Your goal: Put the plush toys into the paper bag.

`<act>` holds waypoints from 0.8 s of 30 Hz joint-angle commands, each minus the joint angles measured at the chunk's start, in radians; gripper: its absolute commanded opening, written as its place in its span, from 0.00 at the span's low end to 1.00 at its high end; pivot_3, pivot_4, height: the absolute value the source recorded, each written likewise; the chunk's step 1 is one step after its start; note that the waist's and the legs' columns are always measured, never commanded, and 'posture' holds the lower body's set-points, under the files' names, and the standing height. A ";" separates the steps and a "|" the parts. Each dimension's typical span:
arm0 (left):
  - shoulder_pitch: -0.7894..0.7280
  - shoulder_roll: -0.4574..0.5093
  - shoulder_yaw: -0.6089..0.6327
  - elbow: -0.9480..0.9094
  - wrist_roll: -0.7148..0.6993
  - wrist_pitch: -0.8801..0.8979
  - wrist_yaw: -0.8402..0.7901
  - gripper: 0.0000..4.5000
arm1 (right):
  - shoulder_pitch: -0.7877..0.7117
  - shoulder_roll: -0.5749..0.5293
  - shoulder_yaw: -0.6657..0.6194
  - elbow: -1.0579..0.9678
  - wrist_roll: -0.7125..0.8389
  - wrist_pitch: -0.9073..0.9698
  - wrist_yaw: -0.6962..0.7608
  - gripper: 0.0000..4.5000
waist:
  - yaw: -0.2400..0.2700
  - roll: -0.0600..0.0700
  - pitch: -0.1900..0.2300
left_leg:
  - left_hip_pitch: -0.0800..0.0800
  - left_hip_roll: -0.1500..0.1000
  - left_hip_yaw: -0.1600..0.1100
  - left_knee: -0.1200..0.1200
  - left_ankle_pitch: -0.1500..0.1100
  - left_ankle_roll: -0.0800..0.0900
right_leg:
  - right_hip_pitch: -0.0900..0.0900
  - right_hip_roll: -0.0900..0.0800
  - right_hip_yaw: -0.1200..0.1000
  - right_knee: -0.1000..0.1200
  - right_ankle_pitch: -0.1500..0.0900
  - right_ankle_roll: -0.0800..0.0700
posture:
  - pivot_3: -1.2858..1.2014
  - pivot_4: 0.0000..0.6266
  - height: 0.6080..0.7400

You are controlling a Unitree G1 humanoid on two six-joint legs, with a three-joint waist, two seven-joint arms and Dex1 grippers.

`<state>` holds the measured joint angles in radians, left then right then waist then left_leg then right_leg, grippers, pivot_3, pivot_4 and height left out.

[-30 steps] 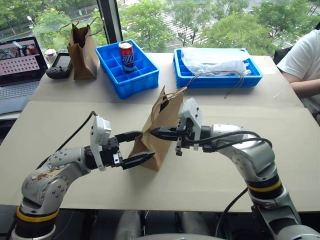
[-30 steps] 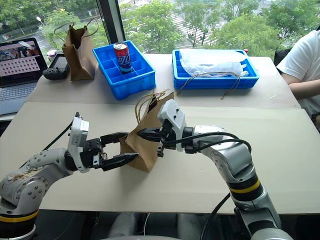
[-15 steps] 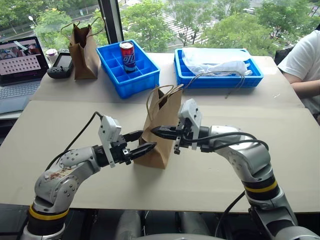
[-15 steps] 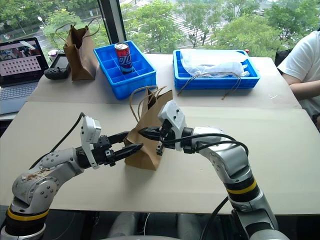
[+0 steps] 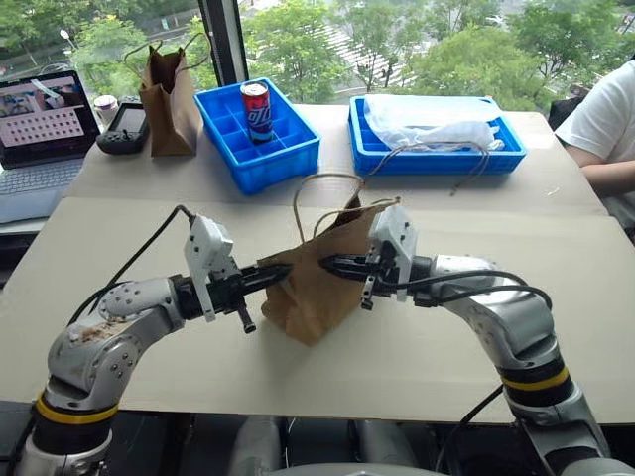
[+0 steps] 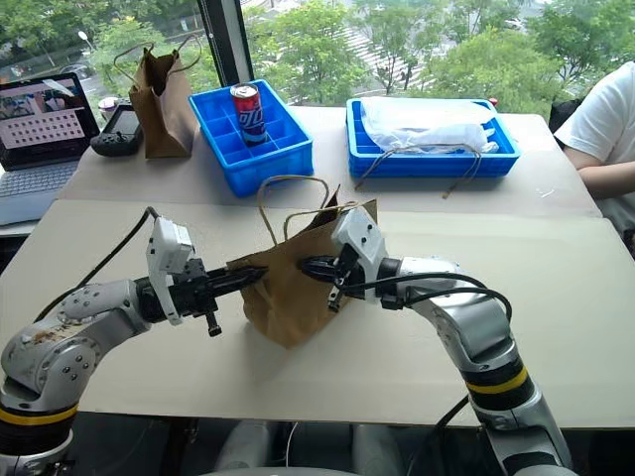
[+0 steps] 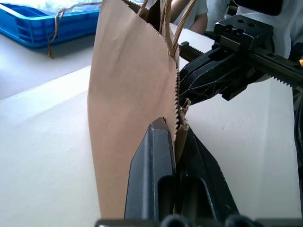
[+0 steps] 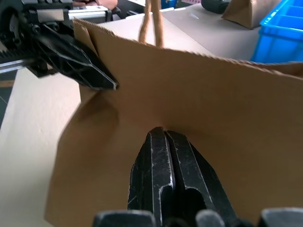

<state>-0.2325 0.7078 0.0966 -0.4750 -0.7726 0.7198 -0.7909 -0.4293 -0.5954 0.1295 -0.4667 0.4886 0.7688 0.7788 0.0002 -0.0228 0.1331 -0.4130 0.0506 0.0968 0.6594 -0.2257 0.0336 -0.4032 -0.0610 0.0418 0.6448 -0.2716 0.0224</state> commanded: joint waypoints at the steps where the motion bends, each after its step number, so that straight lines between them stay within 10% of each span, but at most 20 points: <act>1: -0.114 0.043 -0.003 0.090 0.039 -0.087 -0.133 0.00 | 0.083 -0.177 -0.156 -0.108 0.078 0.101 0.076 0.00 | 0.006 0.000 0.000 | 0.000 0.000 0.000 0.000 0.000 0.000 | 0.000 0.000 0.000 0.000 0.000 0.000 | 0.52 0.24 0.88; 5: -0.305 0.062 -0.101 0.277 0.116 -0.231 -0.396 0.00 | 0.335 -0.383 -0.355 -0.198 0.112 0.186 0.131 0.00 | 0.021 0.000 0.000 | -0.002 -0.001 -0.001 -0.001 0.000 0.001 | 0.001 0.000 -0.002 -0.004 0.000 0.000 | 0.52 0.24 0.88; 11: -0.484 0.035 -0.268 0.552 0.201 -0.462 -0.791 0.00 | 0.520 -0.382 -0.525 -0.270 0.129 0.202 0.083 0.00 | -0.004 0.000 0.000 | -0.002 -0.001 -0.001 -0.001 -0.001 0.002 | 0.000 0.002 0.002 -0.005 0.000 0.000 | 0.52 0.24 0.88; 24: -0.730 0.007 -0.546 1.098 0.172 -0.866 -0.824 0.00 | 0.690 -0.355 -0.723 -0.371 0.177 0.257 0.027 0.00 | 0.003 -0.001 0.000 | -0.004 -0.001 -0.003 0.001 -0.002 0.004 | 0.001 0.003 0.002 -0.004 -0.001 0.002 | 0.52 0.24 0.88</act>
<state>-0.9371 0.7284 -0.4694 0.6008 -0.5622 -0.1528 -1.6090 0.2605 -0.9493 -0.5414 -0.8025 0.6462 1.0141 0.8178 0.0036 -0.0236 0.1336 -0.4169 0.0492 0.0934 0.6606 -0.2279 0.0378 -0.4026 -0.0582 0.0435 0.6405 -0.2727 0.0245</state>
